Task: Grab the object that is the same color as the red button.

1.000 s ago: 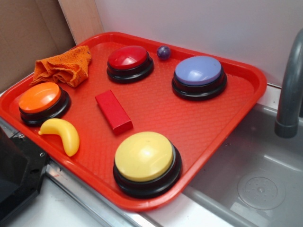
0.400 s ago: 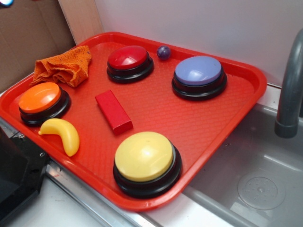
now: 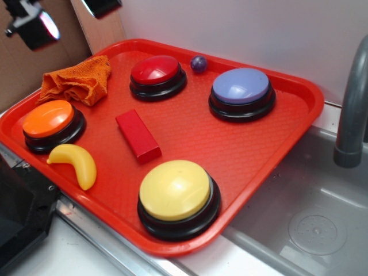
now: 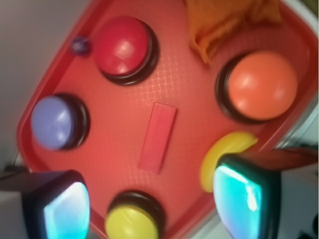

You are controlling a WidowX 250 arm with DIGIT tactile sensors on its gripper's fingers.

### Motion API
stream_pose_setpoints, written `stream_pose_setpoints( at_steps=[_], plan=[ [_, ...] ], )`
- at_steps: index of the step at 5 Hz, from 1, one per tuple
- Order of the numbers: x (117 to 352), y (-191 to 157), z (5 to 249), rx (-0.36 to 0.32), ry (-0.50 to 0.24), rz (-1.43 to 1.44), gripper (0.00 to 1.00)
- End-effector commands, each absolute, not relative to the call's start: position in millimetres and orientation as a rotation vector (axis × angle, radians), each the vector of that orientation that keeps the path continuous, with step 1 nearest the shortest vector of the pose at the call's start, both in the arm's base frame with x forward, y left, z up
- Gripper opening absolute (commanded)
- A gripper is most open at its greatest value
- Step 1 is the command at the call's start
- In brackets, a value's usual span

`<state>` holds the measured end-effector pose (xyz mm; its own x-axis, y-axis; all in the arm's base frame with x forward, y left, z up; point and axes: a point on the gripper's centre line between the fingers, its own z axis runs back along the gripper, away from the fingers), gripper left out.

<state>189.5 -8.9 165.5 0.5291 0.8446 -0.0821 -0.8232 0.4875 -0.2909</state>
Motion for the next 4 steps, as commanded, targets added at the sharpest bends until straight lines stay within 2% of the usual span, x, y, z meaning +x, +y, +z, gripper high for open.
stream_pose_setpoints(
  at_steps=[1, 3, 4],
  plan=[
    [206, -20, 109, -0.273, -0.111, 1.166, 1.0],
    [200, -33, 51, -0.128, -0.068, 1.172, 1.0],
    [201, -37, 32, -0.072, -0.043, 1.158, 1.0]
  ],
)
